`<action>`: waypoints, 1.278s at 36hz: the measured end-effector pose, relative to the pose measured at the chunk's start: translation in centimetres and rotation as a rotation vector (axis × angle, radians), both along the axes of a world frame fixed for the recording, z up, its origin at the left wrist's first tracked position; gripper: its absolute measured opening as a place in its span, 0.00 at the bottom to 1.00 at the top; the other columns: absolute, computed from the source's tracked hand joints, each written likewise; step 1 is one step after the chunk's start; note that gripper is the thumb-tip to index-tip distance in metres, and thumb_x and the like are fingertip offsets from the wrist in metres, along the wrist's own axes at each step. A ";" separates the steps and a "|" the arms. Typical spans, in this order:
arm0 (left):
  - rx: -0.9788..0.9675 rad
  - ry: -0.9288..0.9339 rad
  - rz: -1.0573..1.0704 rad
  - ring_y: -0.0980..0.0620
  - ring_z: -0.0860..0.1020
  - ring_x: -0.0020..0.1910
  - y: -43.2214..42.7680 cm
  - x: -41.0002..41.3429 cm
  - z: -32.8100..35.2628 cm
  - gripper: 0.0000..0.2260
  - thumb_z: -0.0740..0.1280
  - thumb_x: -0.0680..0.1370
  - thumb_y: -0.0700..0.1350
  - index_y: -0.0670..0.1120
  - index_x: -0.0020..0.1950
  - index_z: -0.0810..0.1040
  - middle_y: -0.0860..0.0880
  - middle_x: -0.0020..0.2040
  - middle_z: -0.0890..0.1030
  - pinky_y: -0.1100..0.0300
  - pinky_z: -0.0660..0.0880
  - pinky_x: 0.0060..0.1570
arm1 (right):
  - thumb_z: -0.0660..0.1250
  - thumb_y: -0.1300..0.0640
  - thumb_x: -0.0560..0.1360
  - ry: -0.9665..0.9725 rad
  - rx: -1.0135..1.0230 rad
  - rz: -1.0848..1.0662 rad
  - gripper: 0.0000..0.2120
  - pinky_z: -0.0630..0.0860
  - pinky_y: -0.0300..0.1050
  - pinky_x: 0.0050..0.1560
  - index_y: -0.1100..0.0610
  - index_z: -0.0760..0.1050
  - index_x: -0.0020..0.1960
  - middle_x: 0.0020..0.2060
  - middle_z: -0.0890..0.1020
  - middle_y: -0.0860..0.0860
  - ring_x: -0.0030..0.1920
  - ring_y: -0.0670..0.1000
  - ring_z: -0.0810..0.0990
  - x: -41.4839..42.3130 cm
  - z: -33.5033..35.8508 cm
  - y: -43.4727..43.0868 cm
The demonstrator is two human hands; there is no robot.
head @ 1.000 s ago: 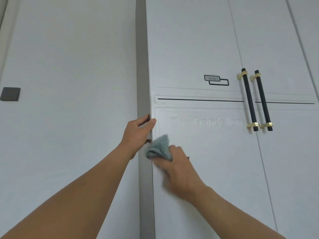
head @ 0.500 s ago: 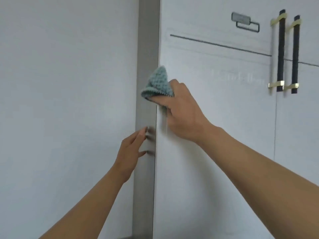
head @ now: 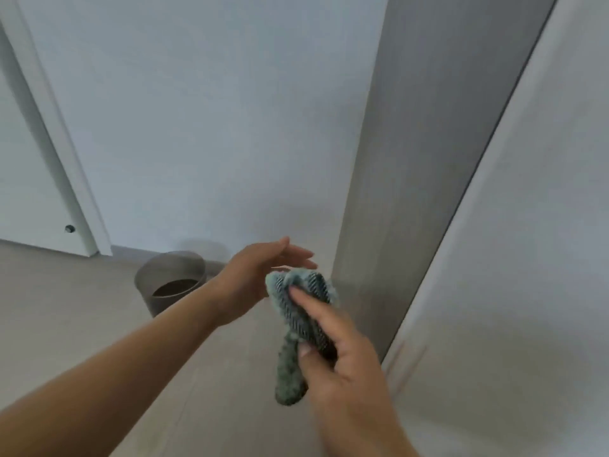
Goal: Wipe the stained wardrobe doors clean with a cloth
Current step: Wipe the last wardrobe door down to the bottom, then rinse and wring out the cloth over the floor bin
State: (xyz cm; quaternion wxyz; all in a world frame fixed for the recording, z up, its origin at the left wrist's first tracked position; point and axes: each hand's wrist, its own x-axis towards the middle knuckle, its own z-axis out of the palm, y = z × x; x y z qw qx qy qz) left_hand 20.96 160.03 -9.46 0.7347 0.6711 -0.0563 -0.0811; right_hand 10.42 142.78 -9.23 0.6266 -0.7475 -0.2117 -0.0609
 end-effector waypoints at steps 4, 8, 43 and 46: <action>-0.231 0.299 -0.054 0.41 0.80 0.57 3.3 -2.4 -0.2 0.31 0.63 0.76 0.66 0.41 0.62 0.83 0.39 0.59 0.82 0.45 0.75 0.59 | 0.58 0.79 0.76 0.490 0.438 0.038 0.42 0.74 0.48 0.64 0.30 0.78 0.60 0.63 0.82 0.42 0.64 0.45 0.79 3.4 2.1 2.8; -0.451 0.458 -0.008 0.41 0.81 0.58 5.8 -5.9 5.1 0.30 0.67 0.76 0.62 0.39 0.67 0.81 0.38 0.63 0.81 0.47 0.77 0.59 | 0.55 0.78 0.69 0.997 0.727 0.116 0.35 0.76 0.59 0.62 0.51 0.75 0.68 0.60 0.83 0.59 0.57 0.57 0.83 4.4 8.6 5.9; -0.383 0.997 0.503 0.46 0.83 0.49 39.6 10.8 3.2 0.08 0.64 0.83 0.31 0.35 0.61 0.78 0.40 0.52 0.85 0.50 0.80 0.52 | 0.67 0.71 0.75 1.536 0.189 -0.288 0.12 0.78 0.52 0.44 0.58 0.73 0.55 0.46 0.84 0.59 0.46 0.58 0.82 27.8 5.1 39.9; -0.364 1.053 0.546 0.46 0.83 0.54 40.2 12.7 0.7 0.07 0.65 0.83 0.34 0.38 0.59 0.80 0.43 0.53 0.85 0.49 0.80 0.57 | 0.68 0.70 0.75 1.478 0.081 -0.288 0.14 0.80 0.53 0.47 0.57 0.77 0.58 0.51 0.85 0.59 0.51 0.59 0.83 30.7 1.6 40.8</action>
